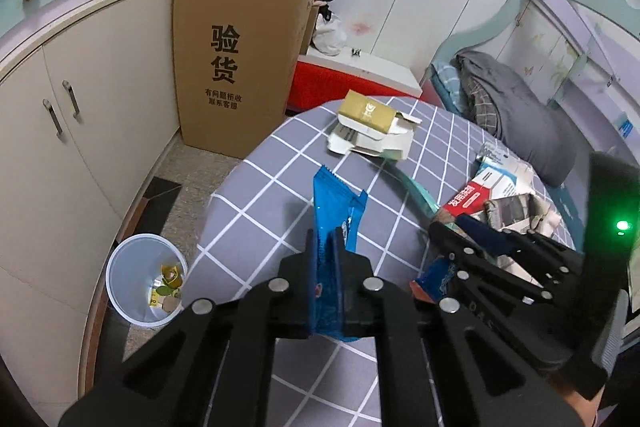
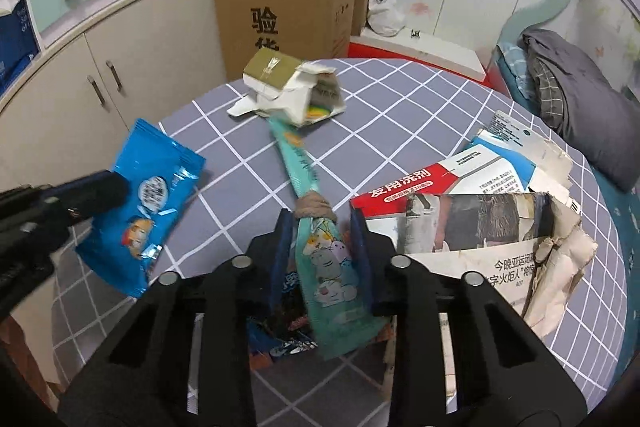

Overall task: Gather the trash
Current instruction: 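Grasp the blue snack wrapper with the left gripper while the right grasps the teal tube, then carry the blue wrapper and teal tube to the wastebasket and release both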

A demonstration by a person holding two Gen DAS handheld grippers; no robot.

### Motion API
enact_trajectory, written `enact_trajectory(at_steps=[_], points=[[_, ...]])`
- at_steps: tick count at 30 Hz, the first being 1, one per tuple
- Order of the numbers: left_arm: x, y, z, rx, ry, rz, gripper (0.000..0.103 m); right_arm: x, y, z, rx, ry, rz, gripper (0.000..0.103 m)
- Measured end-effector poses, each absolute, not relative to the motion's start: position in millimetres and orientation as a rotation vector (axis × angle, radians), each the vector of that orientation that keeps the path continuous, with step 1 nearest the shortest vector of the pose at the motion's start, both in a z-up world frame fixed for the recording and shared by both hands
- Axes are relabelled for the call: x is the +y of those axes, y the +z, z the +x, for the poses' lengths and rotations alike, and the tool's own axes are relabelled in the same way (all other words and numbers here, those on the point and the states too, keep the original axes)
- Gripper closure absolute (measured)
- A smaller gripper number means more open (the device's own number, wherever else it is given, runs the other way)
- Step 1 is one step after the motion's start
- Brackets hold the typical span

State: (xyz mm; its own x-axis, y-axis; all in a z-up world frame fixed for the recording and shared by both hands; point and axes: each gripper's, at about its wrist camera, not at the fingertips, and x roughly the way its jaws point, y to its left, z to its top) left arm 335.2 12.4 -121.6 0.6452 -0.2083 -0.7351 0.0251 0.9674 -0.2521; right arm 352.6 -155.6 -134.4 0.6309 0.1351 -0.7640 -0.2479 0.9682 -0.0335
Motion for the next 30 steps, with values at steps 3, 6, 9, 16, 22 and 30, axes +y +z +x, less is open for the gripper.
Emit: enact_trajectory(at_steps=[3, 6, 9, 16, 22, 30], points=[[16, -119, 334, 0.85, -0.136, -0.236, 0.097, -155, -134, 352, 0.857, 0.21, -0.138, 0.078], [23, -113, 329, 0.831, -0.144, -0.254, 0.097, -153, -133, 348, 0.848, 0.213, -0.143, 0.079], [30, -108, 322, 0.813, -0.147, -0.267, 0.097, -148, -125, 341, 0.837, 0.237, -0.14, 0.084], [53, -96, 310, 0.777, -0.133, -0.301, 0.097, -122, -96, 319, 0.773, 0.298, -0.139, 0.084], [82, -90, 297, 0.747, -0.097, -0.329, 0.097, -88, -78, 302, 0.735, 0.382, -0.124, 0.084], [148, -94, 282, 0.727, -0.001, -0.385, 0.097, -21, -71, 289, 0.721, 0.506, -0.1, 0.084]])
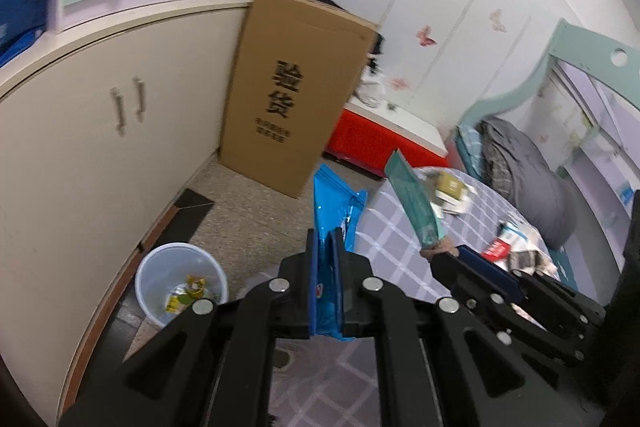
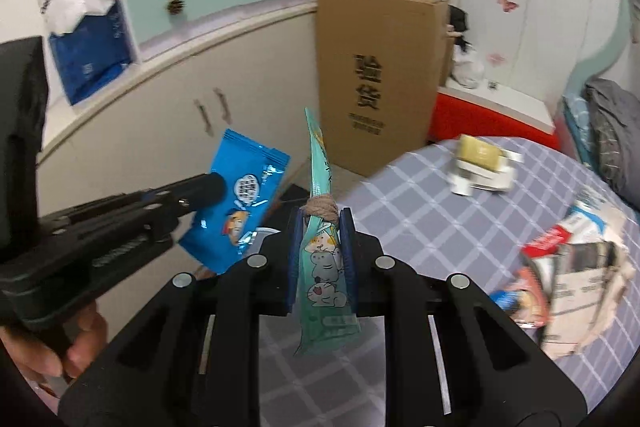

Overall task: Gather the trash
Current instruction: 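Carry the blue wrapper and teal tube to the wastebasket and release both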

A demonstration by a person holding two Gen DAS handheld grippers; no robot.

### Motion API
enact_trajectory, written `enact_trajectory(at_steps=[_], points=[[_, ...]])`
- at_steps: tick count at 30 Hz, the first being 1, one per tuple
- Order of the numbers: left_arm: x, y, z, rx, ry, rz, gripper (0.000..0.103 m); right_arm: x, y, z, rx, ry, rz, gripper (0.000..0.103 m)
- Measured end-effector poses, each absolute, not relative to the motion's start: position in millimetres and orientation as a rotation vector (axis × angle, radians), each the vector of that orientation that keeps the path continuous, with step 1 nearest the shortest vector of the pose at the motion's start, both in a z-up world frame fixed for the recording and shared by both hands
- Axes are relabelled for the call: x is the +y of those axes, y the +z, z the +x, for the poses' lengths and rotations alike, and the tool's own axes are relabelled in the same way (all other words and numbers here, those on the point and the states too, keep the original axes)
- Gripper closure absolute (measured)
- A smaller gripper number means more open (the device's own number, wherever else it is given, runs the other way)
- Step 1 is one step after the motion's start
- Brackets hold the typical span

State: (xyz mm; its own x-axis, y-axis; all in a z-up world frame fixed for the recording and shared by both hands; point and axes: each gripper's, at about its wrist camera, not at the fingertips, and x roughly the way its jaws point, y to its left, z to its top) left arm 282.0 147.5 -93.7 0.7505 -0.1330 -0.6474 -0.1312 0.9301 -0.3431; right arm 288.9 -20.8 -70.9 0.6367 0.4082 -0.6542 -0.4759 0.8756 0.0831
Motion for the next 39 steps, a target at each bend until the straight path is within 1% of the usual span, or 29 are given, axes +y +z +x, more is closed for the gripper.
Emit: enact_trajectory(at_steps=[4, 14, 22, 23, 24, 25, 26, 31, 37, 39], points=[[190, -105, 277, 0.738, 0.071, -0.414, 0.097, 17, -77, 290, 0.738, 0.573, -0.091, 0.084], [279, -144, 271, 0.778, 0.28, -0.442, 0.097, 115, -111, 304, 0.808, 0.684, -0.079, 0.084], [332, -179, 270, 0.824, 0.396, -0.453, 0.097, 170, -138, 329, 0.829, 0.69, -0.082, 0.083], [337, -183, 270, 0.828, 0.405, -0.456, 0.097, 172, -142, 334, 0.831, 0.694, -0.075, 0.081], [340, -185, 271, 0.831, 0.412, -0.457, 0.097, 178, -148, 339, 0.83, 0.692, -0.069, 0.064], [345, -188, 271, 0.838, 0.425, -0.455, 0.097, 182, -153, 343, 0.831, 0.678, -0.079, 0.051], [348, -190, 272, 0.84, 0.432, -0.455, 0.097, 184, -158, 345, 0.831, 0.657, -0.094, 0.042], [350, -198, 273, 0.851, 0.453, -0.442, 0.097, 182, -171, 346, 0.848, 0.621, -0.11, 0.042], [340, -204, 279, 0.866, 0.435, -0.438, 0.096, 169, -166, 344, 0.831, 0.583, -0.121, 0.041], [336, -204, 281, 0.867, 0.428, -0.437, 0.096, 165, -164, 343, 0.819, 0.574, -0.127, 0.039]])
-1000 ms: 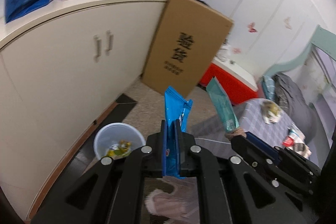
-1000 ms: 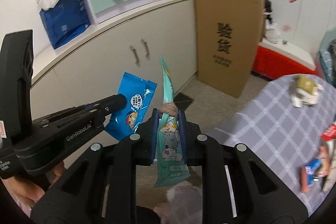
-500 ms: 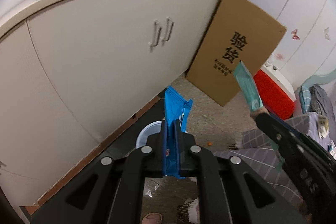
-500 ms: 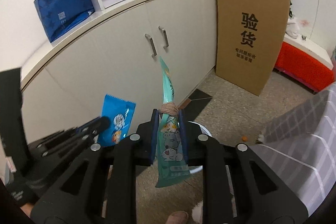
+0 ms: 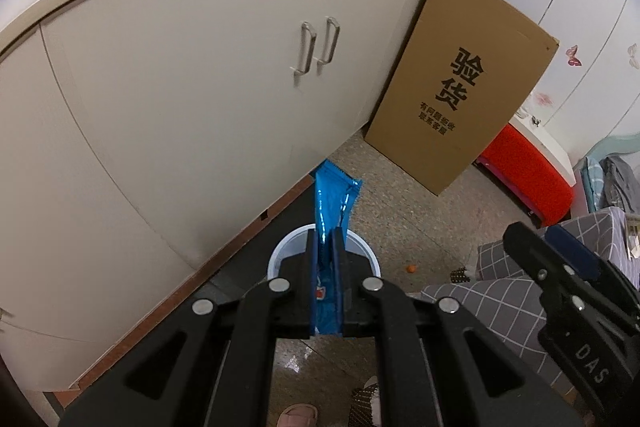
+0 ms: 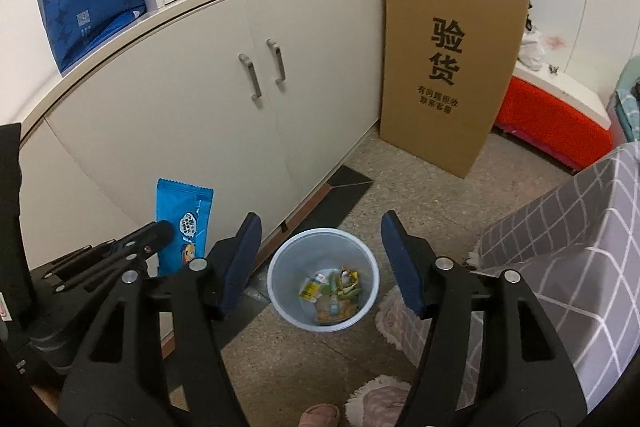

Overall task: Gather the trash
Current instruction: 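Carry the blue wrapper and teal tube to the wastebasket and release both, then swing both tools back toward the table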

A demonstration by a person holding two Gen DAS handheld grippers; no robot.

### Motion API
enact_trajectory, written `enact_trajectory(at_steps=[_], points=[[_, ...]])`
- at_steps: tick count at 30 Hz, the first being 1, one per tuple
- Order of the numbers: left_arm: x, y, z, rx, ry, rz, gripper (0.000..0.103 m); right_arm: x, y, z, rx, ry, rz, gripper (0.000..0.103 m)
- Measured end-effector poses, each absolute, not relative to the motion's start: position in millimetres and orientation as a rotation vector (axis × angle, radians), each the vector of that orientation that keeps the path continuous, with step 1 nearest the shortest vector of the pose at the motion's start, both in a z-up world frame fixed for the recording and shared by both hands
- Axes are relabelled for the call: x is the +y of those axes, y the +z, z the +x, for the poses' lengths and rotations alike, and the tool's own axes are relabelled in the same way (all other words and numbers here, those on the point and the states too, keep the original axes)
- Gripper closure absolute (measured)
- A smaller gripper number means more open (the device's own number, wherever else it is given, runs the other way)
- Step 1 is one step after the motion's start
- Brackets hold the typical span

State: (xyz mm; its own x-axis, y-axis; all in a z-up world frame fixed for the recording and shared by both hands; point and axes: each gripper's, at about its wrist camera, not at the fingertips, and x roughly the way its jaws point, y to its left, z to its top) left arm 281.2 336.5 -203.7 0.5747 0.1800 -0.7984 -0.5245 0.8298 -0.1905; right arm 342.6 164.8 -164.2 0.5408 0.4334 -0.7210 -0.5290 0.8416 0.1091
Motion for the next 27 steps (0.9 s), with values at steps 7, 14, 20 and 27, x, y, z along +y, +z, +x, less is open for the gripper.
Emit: enact_trajectory(at_steps=[7, 14, 20, 27], points=[[323, -198, 292, 0.865, 0.409, -0.417, 0.097, 147, -156, 343, 0.804, 0.545, -0.098, 0.037], [311, -183, 311, 0.835, 0.381, -0.394, 0.096, 121, -146, 349, 0.761, 0.485, -0.001, 0.035], [304, -171, 320, 0.783, 0.393, -0.381, 0.023, 100, -142, 355, 0.75, 0.45, 0.096, 0.034], [293, -171, 318, 0.811, 0.375, -0.321, 0.023, 87, -143, 353, 0.77, 0.448, 0.129, 0.034]])
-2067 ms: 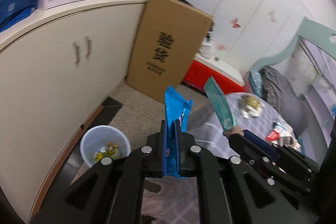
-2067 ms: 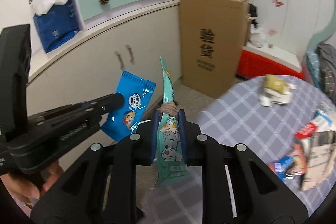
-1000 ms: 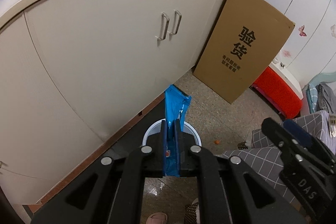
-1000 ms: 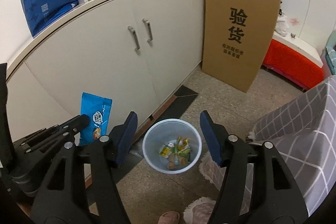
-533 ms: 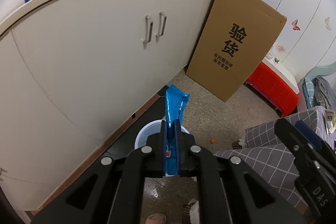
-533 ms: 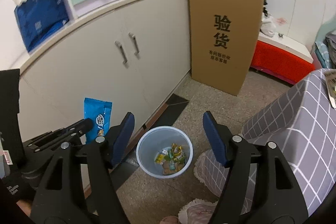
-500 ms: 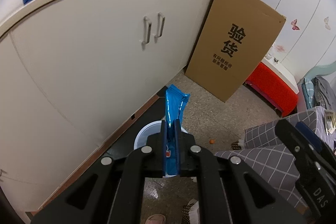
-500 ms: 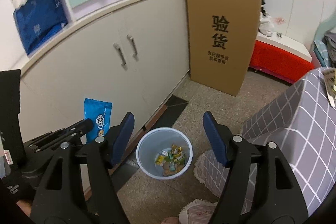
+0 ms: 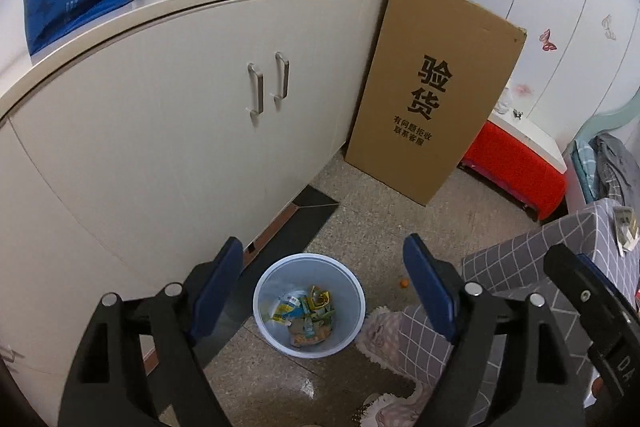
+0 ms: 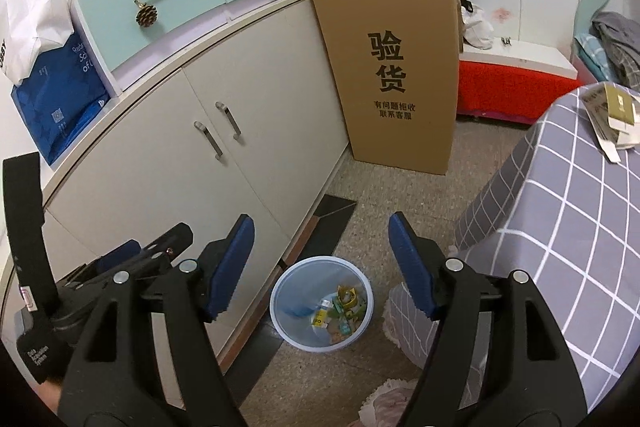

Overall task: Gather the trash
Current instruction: 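Swing both tools back toward the table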

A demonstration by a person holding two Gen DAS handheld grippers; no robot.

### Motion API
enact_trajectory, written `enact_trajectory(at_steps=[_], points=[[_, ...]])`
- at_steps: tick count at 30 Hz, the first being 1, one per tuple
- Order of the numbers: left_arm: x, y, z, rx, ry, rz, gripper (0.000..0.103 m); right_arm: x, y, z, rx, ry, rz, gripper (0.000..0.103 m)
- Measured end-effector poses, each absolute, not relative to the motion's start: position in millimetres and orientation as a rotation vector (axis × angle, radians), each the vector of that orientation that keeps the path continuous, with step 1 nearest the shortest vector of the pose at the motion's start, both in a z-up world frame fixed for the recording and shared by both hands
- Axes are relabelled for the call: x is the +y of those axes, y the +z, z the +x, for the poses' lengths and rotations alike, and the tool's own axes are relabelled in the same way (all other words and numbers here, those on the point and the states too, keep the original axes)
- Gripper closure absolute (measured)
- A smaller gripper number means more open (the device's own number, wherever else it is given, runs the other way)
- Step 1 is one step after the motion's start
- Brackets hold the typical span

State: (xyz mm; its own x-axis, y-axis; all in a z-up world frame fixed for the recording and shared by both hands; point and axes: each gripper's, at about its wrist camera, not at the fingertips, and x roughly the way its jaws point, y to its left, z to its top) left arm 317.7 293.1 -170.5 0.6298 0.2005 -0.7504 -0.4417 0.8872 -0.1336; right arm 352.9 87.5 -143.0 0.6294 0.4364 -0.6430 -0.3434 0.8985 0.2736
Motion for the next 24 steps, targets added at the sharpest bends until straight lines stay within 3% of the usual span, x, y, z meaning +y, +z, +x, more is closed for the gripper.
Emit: enact_trajectory(at_steps=[12, 24], points=[[255, -134, 289, 0.775, 0.327, -0.334, 0.023, 48, -109, 323, 0.719, 0.441, 0.148, 0.034], [117, -96, 284, 0.754, 0.095, -0.189, 0.023, -80, -82, 282, 0.654, 0.3, 0.202, 0.031]])
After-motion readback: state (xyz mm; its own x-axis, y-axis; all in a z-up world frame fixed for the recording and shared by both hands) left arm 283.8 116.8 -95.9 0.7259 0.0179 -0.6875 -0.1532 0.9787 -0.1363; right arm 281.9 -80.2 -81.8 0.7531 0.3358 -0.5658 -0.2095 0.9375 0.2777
